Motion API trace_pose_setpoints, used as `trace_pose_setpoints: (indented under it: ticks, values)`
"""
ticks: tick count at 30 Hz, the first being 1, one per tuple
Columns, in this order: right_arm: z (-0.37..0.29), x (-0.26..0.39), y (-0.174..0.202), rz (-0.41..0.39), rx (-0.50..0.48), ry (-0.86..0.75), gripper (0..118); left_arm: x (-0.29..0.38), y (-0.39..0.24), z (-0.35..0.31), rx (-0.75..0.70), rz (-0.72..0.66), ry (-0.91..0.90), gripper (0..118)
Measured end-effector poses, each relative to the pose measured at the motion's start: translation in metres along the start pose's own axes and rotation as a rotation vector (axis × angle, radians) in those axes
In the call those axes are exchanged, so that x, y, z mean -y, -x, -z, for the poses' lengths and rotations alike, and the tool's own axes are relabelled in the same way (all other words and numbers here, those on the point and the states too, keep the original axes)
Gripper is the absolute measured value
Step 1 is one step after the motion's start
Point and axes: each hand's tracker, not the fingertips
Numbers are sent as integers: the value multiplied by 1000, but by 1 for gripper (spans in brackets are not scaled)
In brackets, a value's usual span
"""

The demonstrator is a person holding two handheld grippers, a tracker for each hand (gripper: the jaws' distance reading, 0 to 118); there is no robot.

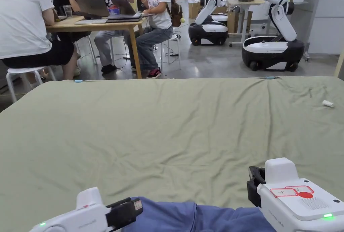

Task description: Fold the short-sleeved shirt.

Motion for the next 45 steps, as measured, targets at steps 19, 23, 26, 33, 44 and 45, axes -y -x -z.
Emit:
trace_pose_setpoints:
  ticks: [19, 23, 26, 33, 44, 45]
  values:
    - [7, -12, 13, -11, -5, 16, 0, 58, 28, 53, 220, -610, 54, 13]
    - [4, -11, 7, -18, 9, 19, 0, 38, 12, 30, 105, -391, -21, 10]
    - [4, -10, 3, -19, 16, 20, 0, 13, 45, 16, -32, -263, -109, 10]
    - [5, -8, -5, 9, 28, 12, 0, -14, -36, -16, -225, 259, -176, 10]
    - [-7, 16, -42, -7, 121, 14, 0, 116, -204, 105, -275, 922, 53, 10]
    - [-8, 18, -45, -7, 125, 18, 0, 130, -211, 114, -303, 977, 78, 10]
